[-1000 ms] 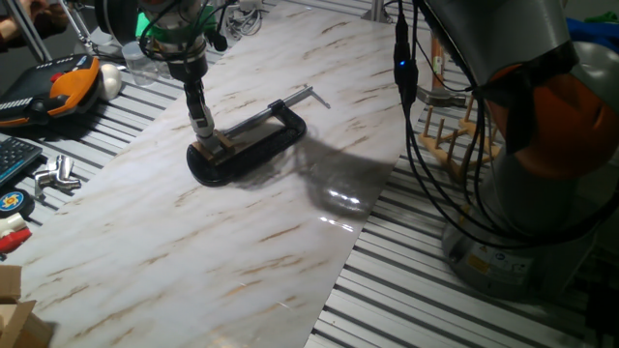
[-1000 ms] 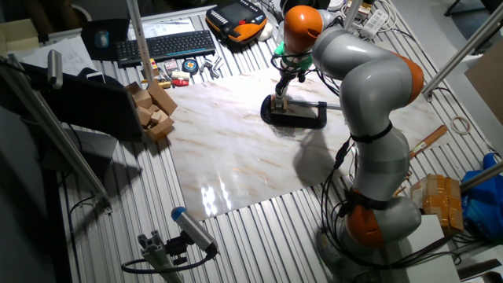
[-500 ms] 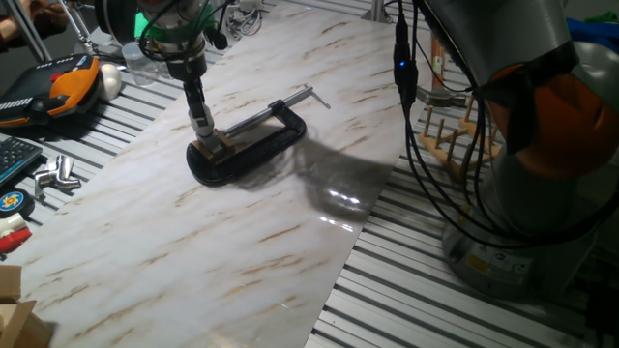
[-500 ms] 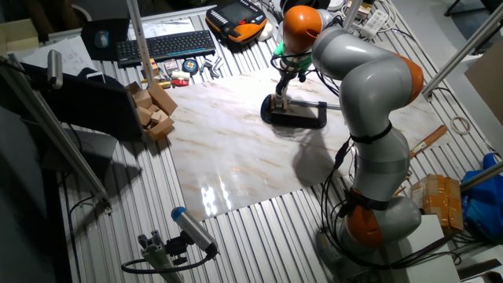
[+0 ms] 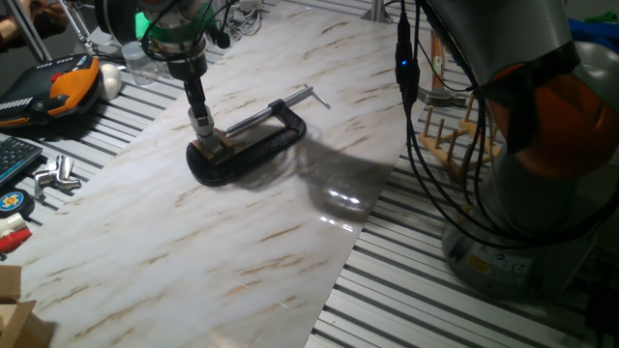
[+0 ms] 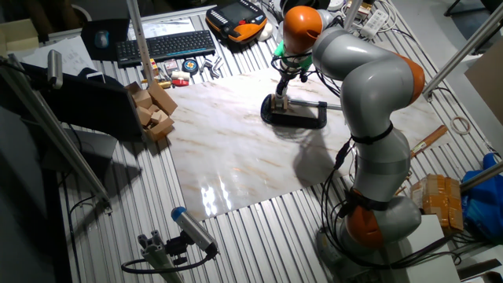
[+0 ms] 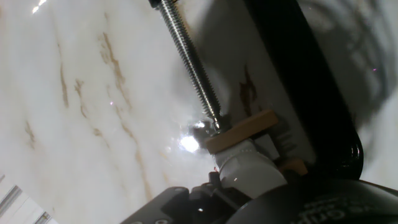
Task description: Take out the light bulb by rotating it
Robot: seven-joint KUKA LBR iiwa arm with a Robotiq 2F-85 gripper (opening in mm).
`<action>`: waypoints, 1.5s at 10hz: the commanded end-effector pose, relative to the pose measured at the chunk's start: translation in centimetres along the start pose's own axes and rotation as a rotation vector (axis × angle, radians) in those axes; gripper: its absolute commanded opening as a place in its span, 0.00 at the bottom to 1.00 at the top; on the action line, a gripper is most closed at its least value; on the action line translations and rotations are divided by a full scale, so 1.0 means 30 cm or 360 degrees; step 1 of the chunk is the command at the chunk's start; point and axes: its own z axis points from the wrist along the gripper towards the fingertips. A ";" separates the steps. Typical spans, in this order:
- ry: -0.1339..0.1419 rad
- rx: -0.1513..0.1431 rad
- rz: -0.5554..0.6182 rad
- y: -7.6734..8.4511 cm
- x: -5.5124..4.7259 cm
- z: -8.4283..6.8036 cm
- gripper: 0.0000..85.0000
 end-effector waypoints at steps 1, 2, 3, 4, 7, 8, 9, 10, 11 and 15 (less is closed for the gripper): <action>0.0001 -0.0001 -0.0007 0.000 0.000 0.000 0.00; 0.0003 0.0001 -0.0021 0.000 0.000 0.000 0.00; 0.0006 0.0008 -0.0041 0.000 0.000 0.001 0.00; 0.0001 0.0016 -0.0087 0.000 0.000 0.001 0.00; -0.0002 0.0048 -0.0172 -0.001 -0.001 0.001 0.00; -0.0001 0.0051 -0.0189 -0.001 -0.001 0.001 0.00; -0.0006 0.0063 -0.0218 -0.002 0.000 0.002 0.00; -0.0008 0.0074 -0.0237 -0.003 0.000 0.002 0.00; -0.0015 0.0087 -0.0272 -0.002 0.000 0.002 0.00; -0.0011 0.0092 -0.0359 -0.003 0.000 0.000 0.00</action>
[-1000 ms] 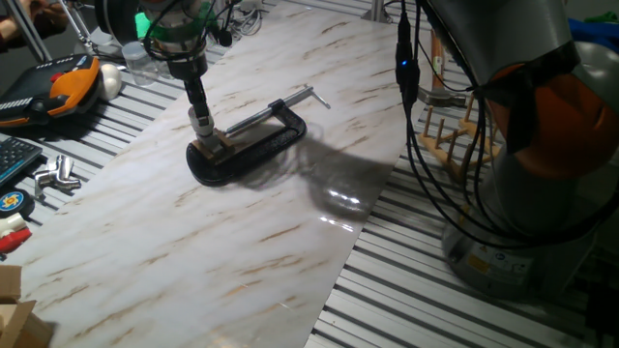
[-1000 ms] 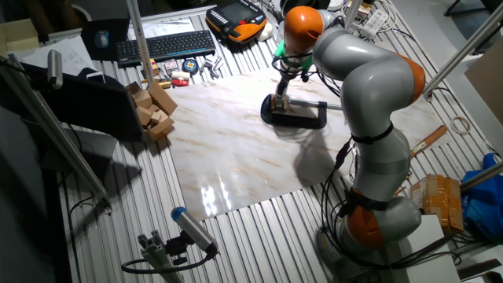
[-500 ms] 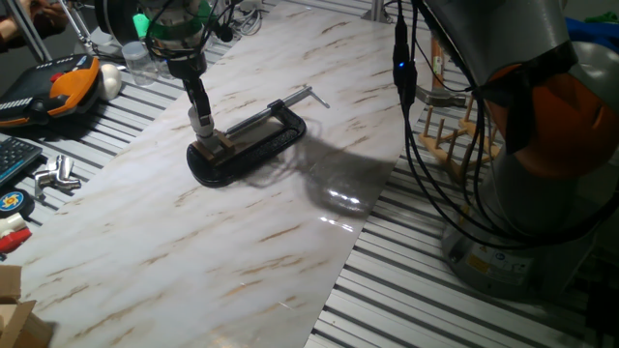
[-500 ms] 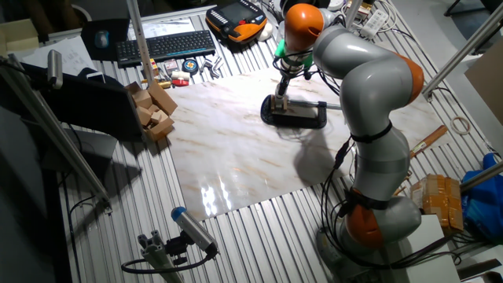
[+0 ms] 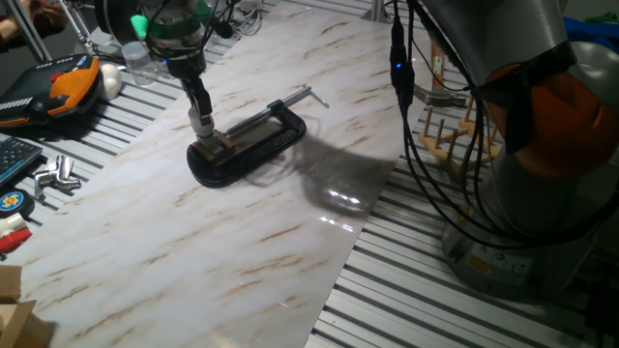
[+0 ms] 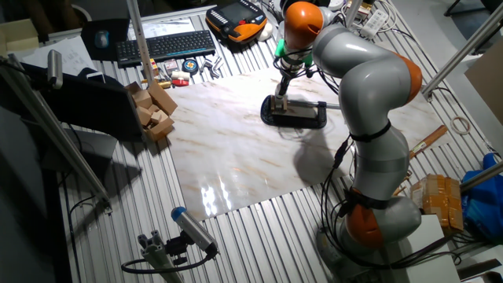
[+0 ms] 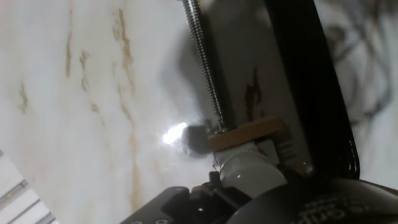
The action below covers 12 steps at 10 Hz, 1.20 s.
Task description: Take out the light bulb by rotating it
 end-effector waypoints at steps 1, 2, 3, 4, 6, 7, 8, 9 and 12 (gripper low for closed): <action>0.0001 0.0001 -0.0019 0.000 0.000 0.000 0.00; 0.0001 0.0001 -0.0051 0.000 0.000 0.000 0.00; 0.0001 0.0001 -0.0071 0.000 0.000 0.000 0.00; 0.0000 0.0003 -0.0088 0.000 0.000 0.000 0.00; 0.0003 0.0007 -0.0141 -0.001 0.000 -0.001 0.00; 0.0004 0.0000 -0.0171 -0.001 -0.001 -0.001 0.00; 0.0007 -0.0010 -0.0202 -0.001 -0.001 -0.001 0.00; 0.0011 -0.0022 -0.0234 -0.002 -0.001 -0.001 0.00; 0.0017 -0.0035 -0.0342 -0.003 0.000 -0.002 0.00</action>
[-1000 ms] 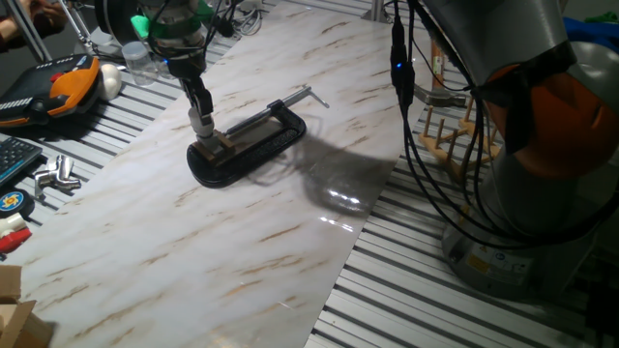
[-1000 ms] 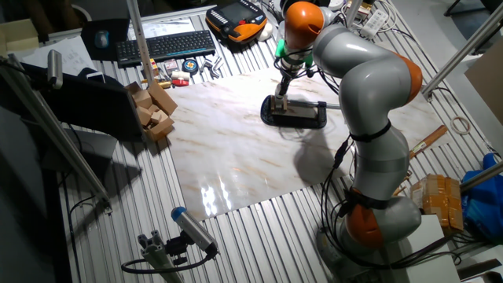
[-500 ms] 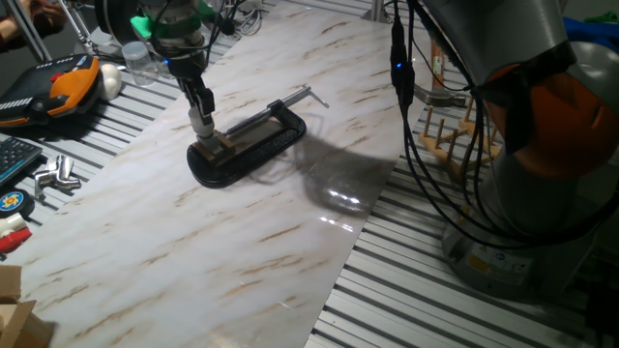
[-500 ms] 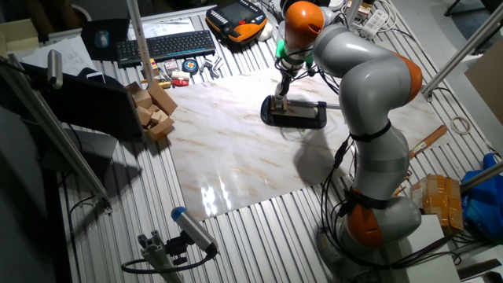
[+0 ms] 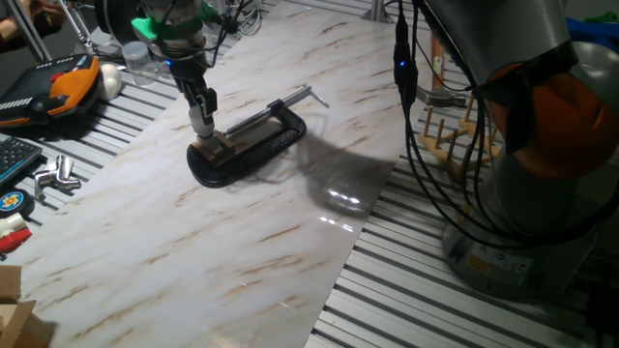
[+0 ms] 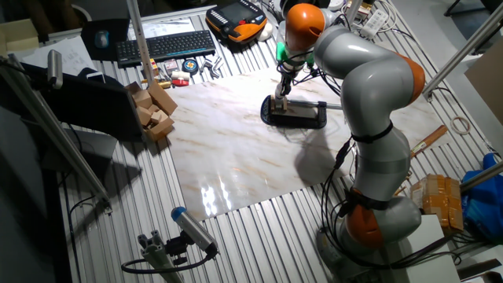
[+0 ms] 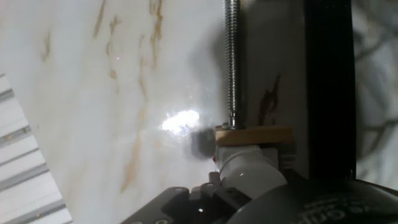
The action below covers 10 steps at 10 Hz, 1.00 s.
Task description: Take out the light bulb by rotating it
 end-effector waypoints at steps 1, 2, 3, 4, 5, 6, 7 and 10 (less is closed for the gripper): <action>0.0001 -0.0002 -0.0019 0.000 0.001 0.000 0.00; 0.0002 -0.0005 -0.0060 -0.001 0.001 0.000 0.00; 0.0005 -0.0006 -0.0099 -0.001 0.002 0.000 0.00; 0.0008 -0.0008 -0.0138 -0.001 0.003 -0.001 0.00; 0.0002 -0.0012 -0.0180 -0.004 0.005 0.001 0.00; -0.0002 -0.0011 -0.0209 -0.005 0.007 0.003 0.00; 0.0007 -0.0006 -0.0246 -0.005 0.007 0.003 0.00; 0.0012 -0.0005 -0.0346 -0.005 0.009 0.000 0.00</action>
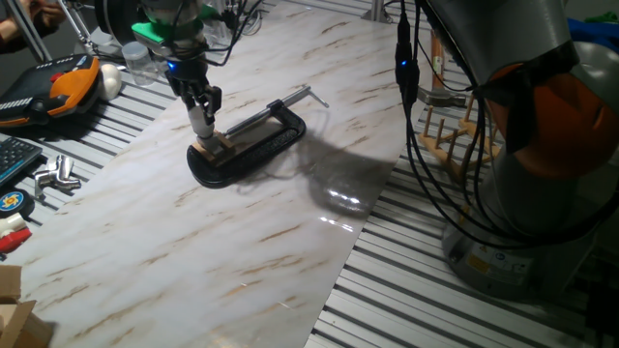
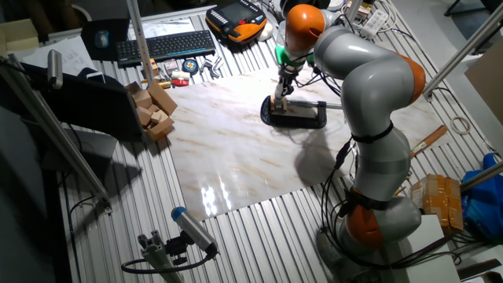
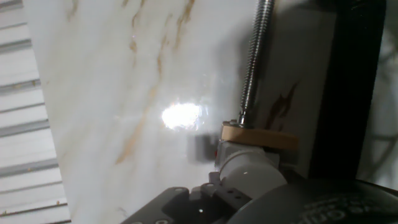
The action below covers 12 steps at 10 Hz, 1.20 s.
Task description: Take out the light bulb by rotating it
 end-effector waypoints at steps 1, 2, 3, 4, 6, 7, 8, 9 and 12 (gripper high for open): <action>0.0002 0.0000 -0.0028 0.000 0.000 0.000 0.00; 0.0002 -0.0003 -0.0067 0.001 0.000 0.000 0.00; 0.0002 -0.0003 -0.0096 0.001 0.000 0.000 0.00; 0.0001 0.0002 -0.0130 0.001 0.000 0.001 0.00; 0.0005 0.0015 -0.0184 0.001 0.000 0.000 0.00; 0.0007 0.0020 -0.0210 0.000 0.000 0.000 0.00; 0.0012 0.0023 -0.0259 0.000 0.000 0.000 0.00; 0.0015 0.0027 -0.0286 0.000 0.000 0.001 0.00; 0.0022 0.0054 -0.0386 0.000 0.000 0.002 0.00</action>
